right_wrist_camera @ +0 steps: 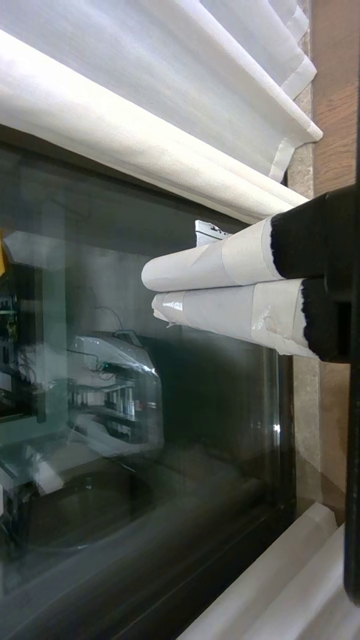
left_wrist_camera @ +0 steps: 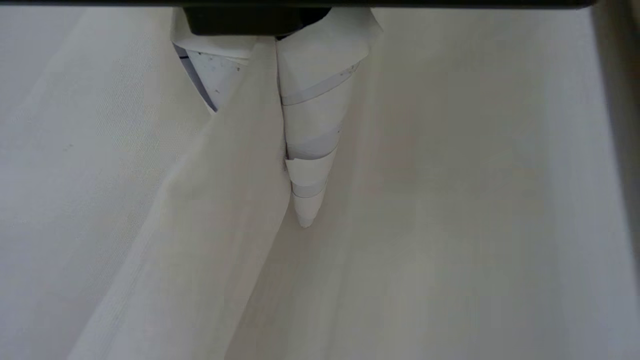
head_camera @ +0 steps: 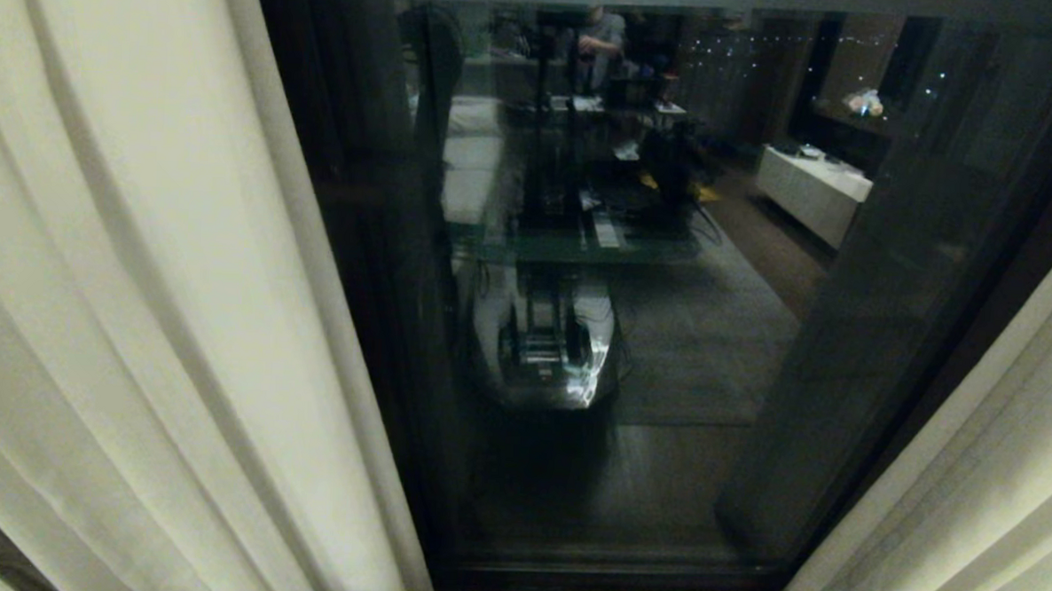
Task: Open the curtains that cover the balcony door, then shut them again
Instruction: Pull the inner curtains open on both sides
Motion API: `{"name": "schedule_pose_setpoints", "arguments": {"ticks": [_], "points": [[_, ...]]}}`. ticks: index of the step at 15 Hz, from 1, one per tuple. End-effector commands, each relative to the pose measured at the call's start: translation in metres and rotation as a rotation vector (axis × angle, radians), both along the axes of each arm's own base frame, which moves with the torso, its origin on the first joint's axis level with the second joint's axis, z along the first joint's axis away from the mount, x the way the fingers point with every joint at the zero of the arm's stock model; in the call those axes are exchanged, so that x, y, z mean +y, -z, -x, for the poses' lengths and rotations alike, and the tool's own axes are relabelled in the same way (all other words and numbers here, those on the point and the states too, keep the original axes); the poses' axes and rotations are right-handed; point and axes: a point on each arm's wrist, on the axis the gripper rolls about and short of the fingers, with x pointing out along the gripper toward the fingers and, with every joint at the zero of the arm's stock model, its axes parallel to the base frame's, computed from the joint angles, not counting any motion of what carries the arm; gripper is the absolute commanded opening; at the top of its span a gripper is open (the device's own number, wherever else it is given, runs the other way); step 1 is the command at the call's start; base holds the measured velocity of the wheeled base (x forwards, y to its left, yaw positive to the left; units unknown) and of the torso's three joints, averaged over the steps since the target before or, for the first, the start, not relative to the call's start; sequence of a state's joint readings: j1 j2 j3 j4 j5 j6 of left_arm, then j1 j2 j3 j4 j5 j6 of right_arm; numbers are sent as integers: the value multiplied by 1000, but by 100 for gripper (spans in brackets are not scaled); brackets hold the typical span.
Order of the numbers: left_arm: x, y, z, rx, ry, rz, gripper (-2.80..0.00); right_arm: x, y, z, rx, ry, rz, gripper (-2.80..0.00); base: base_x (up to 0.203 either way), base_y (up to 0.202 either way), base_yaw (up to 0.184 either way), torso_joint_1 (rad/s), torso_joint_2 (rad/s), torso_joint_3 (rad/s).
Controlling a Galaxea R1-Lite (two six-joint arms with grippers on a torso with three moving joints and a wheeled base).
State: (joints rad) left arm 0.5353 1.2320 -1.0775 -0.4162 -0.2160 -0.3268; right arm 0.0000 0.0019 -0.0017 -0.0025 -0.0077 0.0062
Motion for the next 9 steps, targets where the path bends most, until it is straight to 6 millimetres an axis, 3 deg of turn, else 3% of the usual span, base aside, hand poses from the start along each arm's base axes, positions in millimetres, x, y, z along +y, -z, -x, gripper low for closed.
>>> {"name": "schedule_pose_setpoints", "arguments": {"ticks": [1, 9], "points": [[25, 4, -9, 29, -45, 24, -280, 0, 0, 0, -1, 0, 0, -280, 0, 0, 0, 0, 0, 0], [126, 8, 5, 79, -188, 42, -280, 0, 0, 0, -1, 0, 0, -280, 0, 0, 0, 0, 0, 0]]}}
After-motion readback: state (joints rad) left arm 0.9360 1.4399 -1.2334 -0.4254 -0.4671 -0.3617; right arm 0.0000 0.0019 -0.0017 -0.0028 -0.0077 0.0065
